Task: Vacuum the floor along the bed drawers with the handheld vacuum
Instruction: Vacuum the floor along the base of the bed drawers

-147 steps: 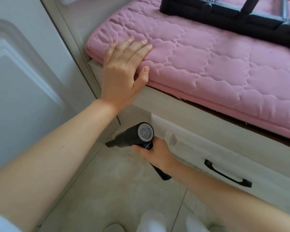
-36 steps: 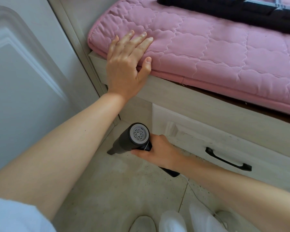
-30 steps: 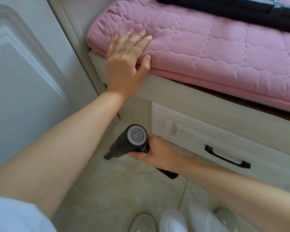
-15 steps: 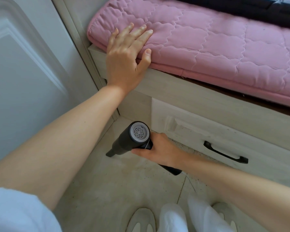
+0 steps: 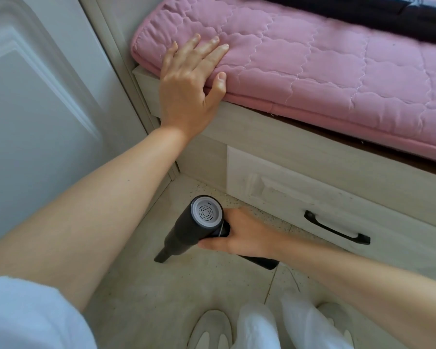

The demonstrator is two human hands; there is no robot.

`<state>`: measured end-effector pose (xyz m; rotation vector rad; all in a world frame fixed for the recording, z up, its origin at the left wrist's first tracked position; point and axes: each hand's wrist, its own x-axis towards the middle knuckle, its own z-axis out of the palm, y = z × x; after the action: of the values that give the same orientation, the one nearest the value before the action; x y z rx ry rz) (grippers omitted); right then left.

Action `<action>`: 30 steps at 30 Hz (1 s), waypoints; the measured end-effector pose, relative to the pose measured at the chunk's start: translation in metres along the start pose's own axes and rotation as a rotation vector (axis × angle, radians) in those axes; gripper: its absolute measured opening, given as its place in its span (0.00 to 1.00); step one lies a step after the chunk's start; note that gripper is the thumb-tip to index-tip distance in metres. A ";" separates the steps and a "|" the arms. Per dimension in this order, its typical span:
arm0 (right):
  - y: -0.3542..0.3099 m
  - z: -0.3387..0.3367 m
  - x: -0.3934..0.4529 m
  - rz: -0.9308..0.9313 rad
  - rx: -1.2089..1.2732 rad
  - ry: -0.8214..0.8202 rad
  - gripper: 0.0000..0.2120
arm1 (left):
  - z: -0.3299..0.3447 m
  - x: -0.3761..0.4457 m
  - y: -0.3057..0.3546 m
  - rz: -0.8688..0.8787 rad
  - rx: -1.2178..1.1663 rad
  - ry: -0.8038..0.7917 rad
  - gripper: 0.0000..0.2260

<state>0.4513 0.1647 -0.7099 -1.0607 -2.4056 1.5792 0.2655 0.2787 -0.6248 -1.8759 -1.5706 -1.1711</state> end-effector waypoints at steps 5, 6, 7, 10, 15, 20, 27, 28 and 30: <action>0.001 -0.002 -0.003 -0.011 0.015 -0.048 0.14 | 0.000 0.000 0.000 0.005 -0.003 0.004 0.19; 0.002 -0.003 -0.003 -0.011 0.025 -0.045 0.15 | 0.000 0.000 0.000 0.004 -0.003 0.006 0.19; 0.002 -0.003 -0.002 -0.011 0.028 -0.037 0.15 | 0.000 -0.001 0.000 0.004 -0.002 0.009 0.19; 0.002 -0.004 0.002 -0.013 0.018 0.001 0.15 | 0.001 0.000 0.000 0.003 -0.001 0.014 0.19; 0.001 0.002 0.015 -0.022 0.004 0.084 0.19 | 0.002 0.000 0.000 0.001 0.000 0.017 0.19; 0.001 0.012 0.021 -0.057 -0.031 0.120 0.22 | 0.002 0.000 0.001 -0.003 -0.002 0.014 0.20; 0.001 0.009 0.016 -0.043 0.002 0.092 0.21 | 0.001 0.000 0.002 -0.015 -0.007 0.009 0.20; 0.002 0.007 0.014 -0.044 0.005 0.097 0.21 | 0.001 0.000 0.002 -0.018 -0.006 0.006 0.20; 0.004 -0.001 0.009 -0.046 -0.001 0.121 0.21 | 0.001 0.000 0.002 -0.020 -0.005 0.003 0.20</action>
<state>0.4464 0.1716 -0.7154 -1.0612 -2.3342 1.4561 0.2682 0.2790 -0.6251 -1.8648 -1.5903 -1.1868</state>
